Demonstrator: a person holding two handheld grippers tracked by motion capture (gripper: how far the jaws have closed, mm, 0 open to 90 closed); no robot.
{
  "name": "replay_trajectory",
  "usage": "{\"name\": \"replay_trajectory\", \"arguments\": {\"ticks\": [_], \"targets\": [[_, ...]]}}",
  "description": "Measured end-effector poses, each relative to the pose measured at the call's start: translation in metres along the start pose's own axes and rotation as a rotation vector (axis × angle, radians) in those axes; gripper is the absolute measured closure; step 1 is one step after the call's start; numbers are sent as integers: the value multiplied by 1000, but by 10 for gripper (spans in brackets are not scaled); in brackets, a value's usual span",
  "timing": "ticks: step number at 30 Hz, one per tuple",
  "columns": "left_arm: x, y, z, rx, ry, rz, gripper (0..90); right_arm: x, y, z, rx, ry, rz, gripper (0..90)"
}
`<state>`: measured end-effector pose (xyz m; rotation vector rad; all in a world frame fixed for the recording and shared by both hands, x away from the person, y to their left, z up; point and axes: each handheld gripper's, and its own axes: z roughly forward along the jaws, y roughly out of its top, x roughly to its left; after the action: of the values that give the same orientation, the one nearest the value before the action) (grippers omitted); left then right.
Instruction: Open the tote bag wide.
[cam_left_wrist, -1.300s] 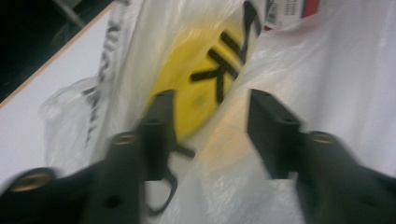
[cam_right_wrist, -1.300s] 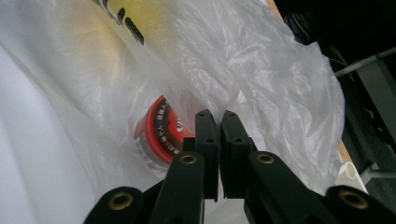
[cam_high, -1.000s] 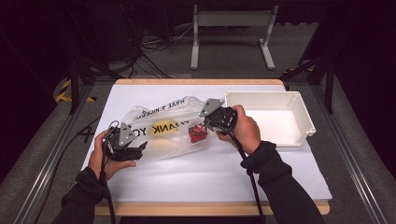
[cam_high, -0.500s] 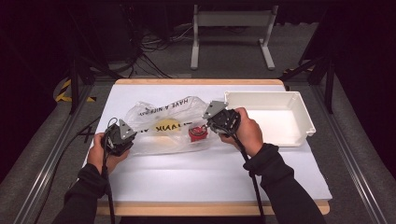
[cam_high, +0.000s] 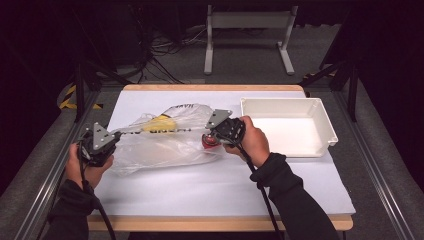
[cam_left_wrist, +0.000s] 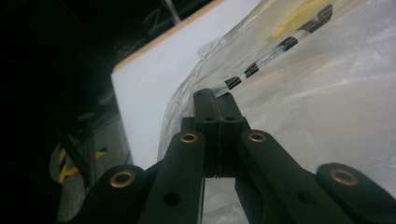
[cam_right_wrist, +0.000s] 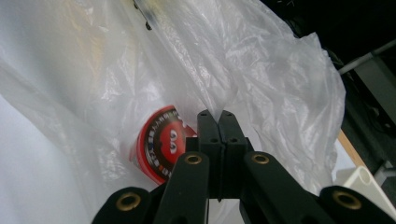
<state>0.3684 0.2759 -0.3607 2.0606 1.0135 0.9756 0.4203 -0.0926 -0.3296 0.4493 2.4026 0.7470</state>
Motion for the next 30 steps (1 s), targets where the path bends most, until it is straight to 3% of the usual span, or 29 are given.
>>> {"name": "replay_trajectory", "arguments": {"ticks": [8,10,13,15,16,18,20,21,22,25,27,28,30], "targets": [[19,-5,-27,-54,27,-55,898,7,18,9,-26,15,-18,900],[20,-7,-30,-50,34,-59,898,8,23,12,-25,11,-23,900],[22,-8,-27,-61,6,-77,898,7,27,15,-21,-11,-26,900],[21,-7,-24,-64,7,-81,858,5,27,17,-10,-30,-14,900],[17,-4,-19,-71,-20,-86,821,2,25,16,7,-53,-11,900],[10,0,-15,-79,-33,-77,746,-5,21,13,17,-84,10,900],[6,3,-15,-93,-44,-67,663,-9,18,11,23,-84,30,900],[2,6,-16,-119,-58,-57,595,-18,11,8,49,-108,54,900],[-5,13,-20,-142,-79,-39,583,-21,8,7,58,-117,61,900],[-10,18,-25,-184,-117,-18,574,-26,3,4,72,-126,79,900],[-18,25,-34,-239,-165,2,576,-30,-2,3,84,-131,99,900],[-20,26,-37,-257,-199,16,658,-32,-5,3,88,-134,106,900],[-28,31,-41,-270,-253,71,688,-33,-7,3,95,-139,108,900]]}}
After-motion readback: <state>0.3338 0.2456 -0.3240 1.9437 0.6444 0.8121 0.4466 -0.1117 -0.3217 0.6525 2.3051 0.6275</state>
